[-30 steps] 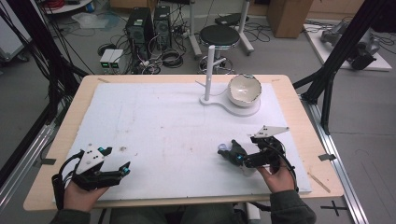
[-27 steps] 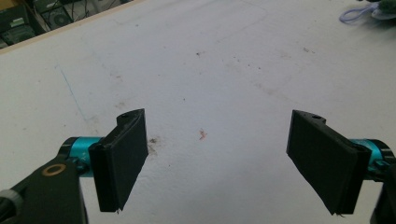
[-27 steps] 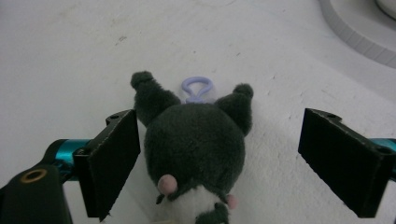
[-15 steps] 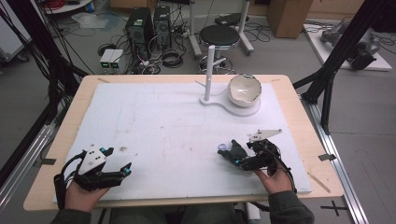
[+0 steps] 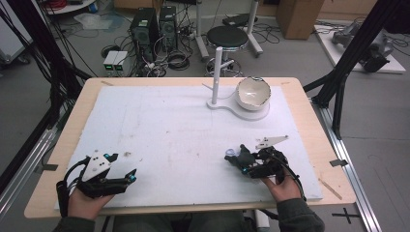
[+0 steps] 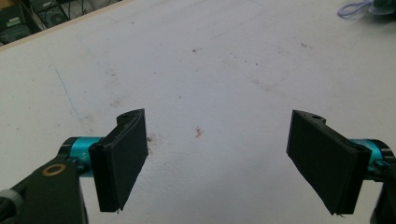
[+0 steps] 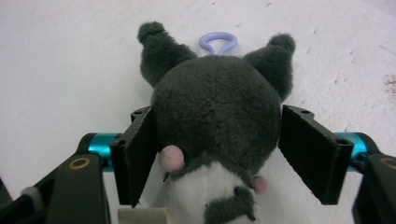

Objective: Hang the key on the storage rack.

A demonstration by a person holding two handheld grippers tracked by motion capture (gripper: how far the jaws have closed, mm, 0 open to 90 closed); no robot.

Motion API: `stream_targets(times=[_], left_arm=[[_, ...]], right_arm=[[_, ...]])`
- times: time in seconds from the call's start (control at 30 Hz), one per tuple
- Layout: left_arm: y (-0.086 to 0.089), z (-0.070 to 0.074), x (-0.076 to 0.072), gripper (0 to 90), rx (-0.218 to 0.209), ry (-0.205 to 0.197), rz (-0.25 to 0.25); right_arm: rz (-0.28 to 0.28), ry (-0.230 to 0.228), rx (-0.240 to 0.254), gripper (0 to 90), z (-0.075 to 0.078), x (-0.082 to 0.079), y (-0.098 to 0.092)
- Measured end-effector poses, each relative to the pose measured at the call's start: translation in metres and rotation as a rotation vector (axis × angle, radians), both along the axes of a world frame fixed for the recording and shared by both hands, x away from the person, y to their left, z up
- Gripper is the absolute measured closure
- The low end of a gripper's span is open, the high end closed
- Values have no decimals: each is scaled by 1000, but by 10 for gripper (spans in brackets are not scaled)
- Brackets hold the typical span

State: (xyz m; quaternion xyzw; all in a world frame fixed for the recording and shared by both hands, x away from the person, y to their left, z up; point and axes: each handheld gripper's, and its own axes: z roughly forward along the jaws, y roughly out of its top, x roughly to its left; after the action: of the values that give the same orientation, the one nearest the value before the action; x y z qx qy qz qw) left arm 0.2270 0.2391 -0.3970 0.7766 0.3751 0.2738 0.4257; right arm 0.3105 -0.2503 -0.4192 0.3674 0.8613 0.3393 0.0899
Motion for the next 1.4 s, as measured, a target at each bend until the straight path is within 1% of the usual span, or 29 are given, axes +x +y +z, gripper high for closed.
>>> stream_targets(times=[0.07,0.33,0.47,0.5,0.6,0.73,0.87,0.9,0.93,0.97,1.1,1.13,1.17,1.2,1.23,1.3,1.33,1.37,1.4], left_arm=[[0,0,0,209,0,0,0],[0,0,0,209,2,-1,1],[1,0,0,208,3,-3,5],[2,0,0,208,-2,-4,7],[3,0,0,209,1,-5,9],[2,-1,0,208,-2,-5,7],[1,-2,1,208,7,-2,2],[1,-2,1,208,7,-1,3],[1,-2,1,209,6,-1,4],[1,-2,1,208,3,-1,3],[2,-2,1,208,3,-3,5],[2,-2,1,209,1,-3,5],[2,-2,1,209,0,-3,4],[2,-2,2,208,-4,-4,6],[2,-2,2,208,-3,-4,5],[1,-2,2,208,-4,0,2],[1,-2,2,208,-3,0,0],[1,-2,3,208,-2,0,-1],[1,-2,3,208,-5,-1,0]], right_arm=[[4,5,1,311,0,-1,1],[9,1,5,382,0,-1,-1],[14,4,3,405,1,-2,-1],[11,5,7,415,1,-1,-2],[15,8,12,423,1,-1,-3],[12,-9,4,429,3,-2,-4],[9,-22,26,431,6,-2,-7],[11,-25,33,432,7,-2,-8],[20,-39,46,432,9,-3,-8],[22,-39,51,432,11,-3,-7],[35,-42,54,432,14,-4,-6],[43,-52,52,431,16,-4,-6],[43,-52,52,431,16,-4,-6],[43,-61,62,432,20,-4,-6],[43,-61,62,432,20,-4,-6],[44,-72,76,431,26,-3,-6],[45,-85,83,432,33,-2,-5],[45,-85,83,432,33,-2,-5],[50,-90,88,431,40,0,-4]])
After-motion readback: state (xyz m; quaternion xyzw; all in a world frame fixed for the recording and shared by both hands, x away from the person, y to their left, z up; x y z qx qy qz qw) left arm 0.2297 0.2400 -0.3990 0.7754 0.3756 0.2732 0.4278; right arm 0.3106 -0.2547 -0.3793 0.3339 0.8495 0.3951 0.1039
